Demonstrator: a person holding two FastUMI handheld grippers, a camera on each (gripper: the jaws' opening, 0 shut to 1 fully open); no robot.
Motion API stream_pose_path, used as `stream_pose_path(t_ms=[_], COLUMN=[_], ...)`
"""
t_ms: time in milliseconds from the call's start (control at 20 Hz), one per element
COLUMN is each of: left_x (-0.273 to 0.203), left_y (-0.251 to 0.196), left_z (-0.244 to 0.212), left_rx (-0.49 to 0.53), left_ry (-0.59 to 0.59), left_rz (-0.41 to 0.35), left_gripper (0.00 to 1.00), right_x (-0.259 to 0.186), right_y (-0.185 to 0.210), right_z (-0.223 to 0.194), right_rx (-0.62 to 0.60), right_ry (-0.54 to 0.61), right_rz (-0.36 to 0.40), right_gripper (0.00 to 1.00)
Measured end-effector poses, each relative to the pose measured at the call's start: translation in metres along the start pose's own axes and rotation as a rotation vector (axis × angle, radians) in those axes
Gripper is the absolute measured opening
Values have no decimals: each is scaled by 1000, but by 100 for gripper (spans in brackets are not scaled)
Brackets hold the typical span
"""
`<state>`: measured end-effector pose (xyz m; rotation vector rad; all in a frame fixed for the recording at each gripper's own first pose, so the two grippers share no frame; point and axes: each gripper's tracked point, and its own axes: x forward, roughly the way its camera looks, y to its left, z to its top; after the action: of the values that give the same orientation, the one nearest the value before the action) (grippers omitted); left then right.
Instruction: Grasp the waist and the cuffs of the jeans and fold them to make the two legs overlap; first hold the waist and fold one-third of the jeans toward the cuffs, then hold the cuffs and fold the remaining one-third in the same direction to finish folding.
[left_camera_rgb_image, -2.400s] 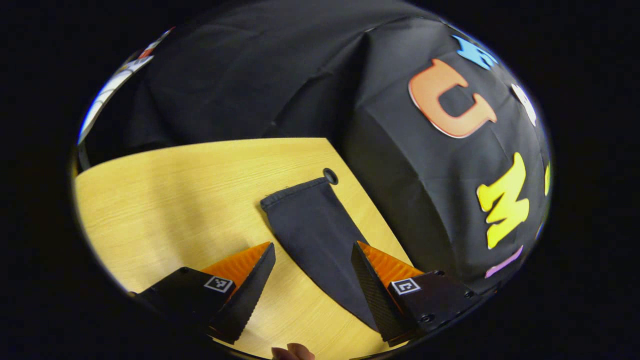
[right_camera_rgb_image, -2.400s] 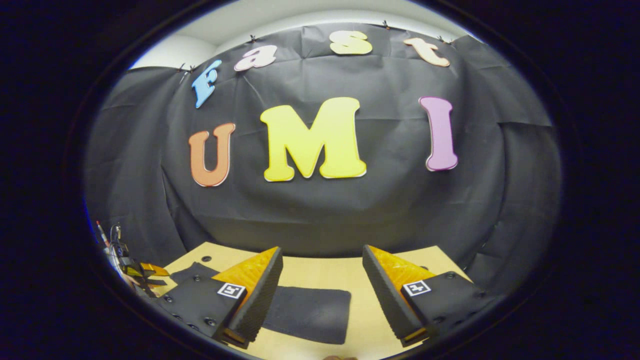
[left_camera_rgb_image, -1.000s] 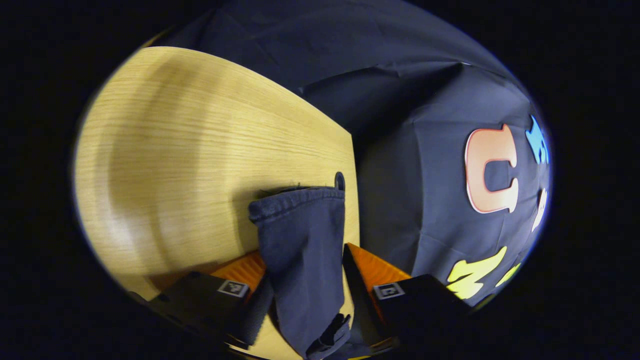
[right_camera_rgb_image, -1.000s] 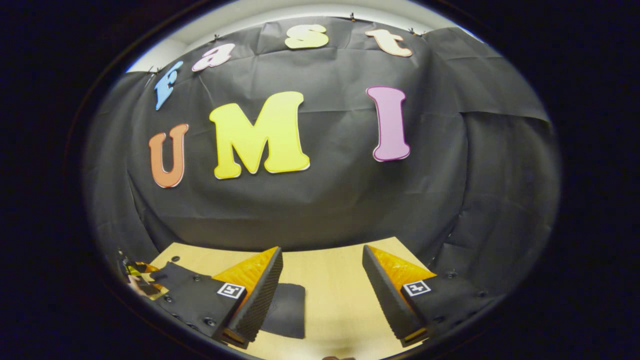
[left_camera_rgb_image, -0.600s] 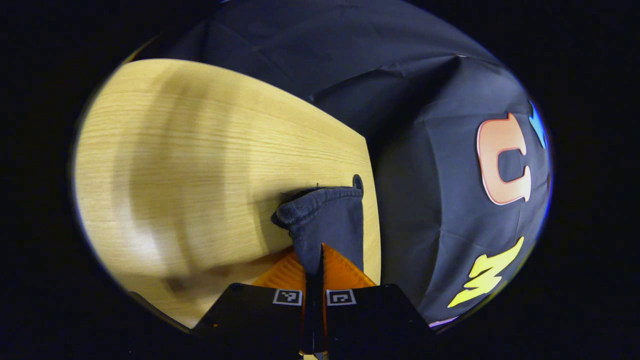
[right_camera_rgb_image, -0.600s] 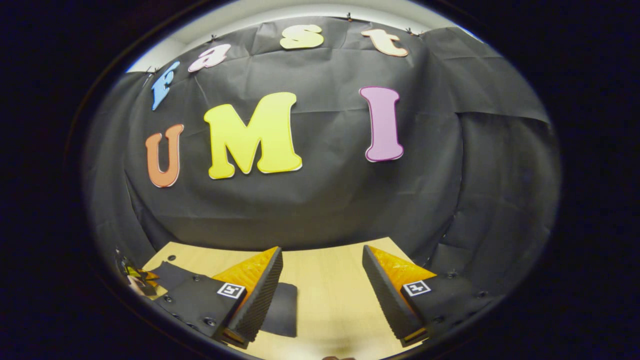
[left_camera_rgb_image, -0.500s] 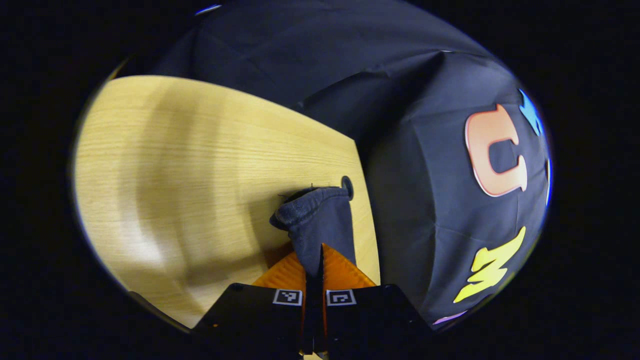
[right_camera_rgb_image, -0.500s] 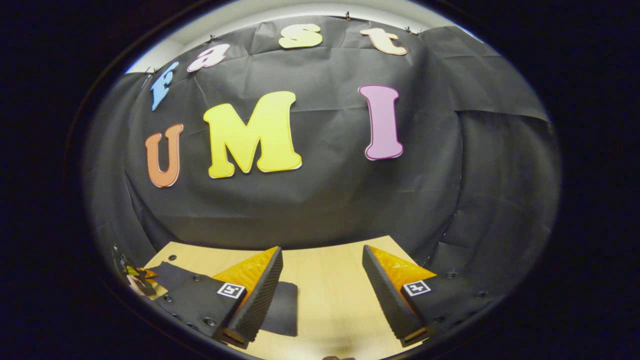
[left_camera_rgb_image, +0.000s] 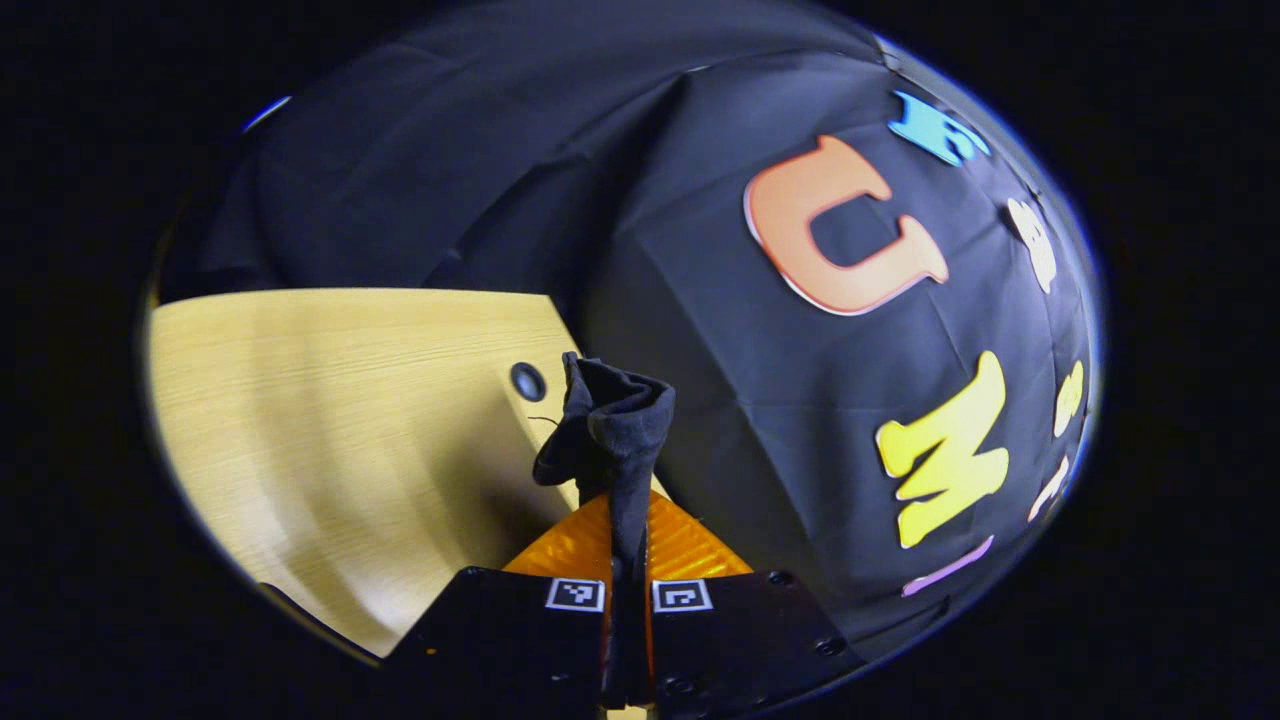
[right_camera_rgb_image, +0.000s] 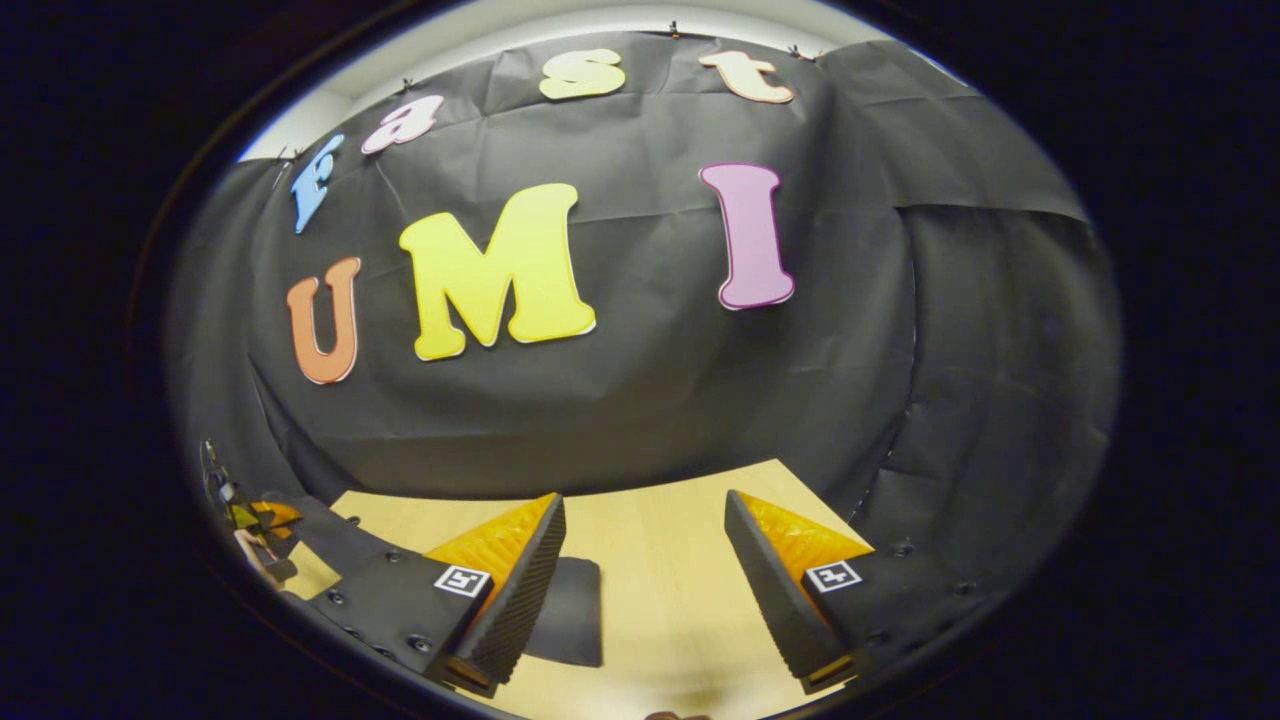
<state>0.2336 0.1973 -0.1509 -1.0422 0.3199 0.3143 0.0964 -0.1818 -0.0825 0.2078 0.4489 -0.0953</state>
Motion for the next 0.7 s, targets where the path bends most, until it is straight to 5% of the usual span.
stream_pose_path(t_ms=[350, 700], left_x=[-16, -28], left_y=[-74, -136], left_z=[-26, -71], left_rx=[221, 331], left_ry=[3, 61], left_rz=[-98, -196], left_gripper=[4, 4], right_x=[-11, -23], right_y=[-18, -43], right_z=[3, -5], right_rx=[25, 67], right_ry=[-12, -12], right_rz=[-30, -78], right_gripper=[100, 98])
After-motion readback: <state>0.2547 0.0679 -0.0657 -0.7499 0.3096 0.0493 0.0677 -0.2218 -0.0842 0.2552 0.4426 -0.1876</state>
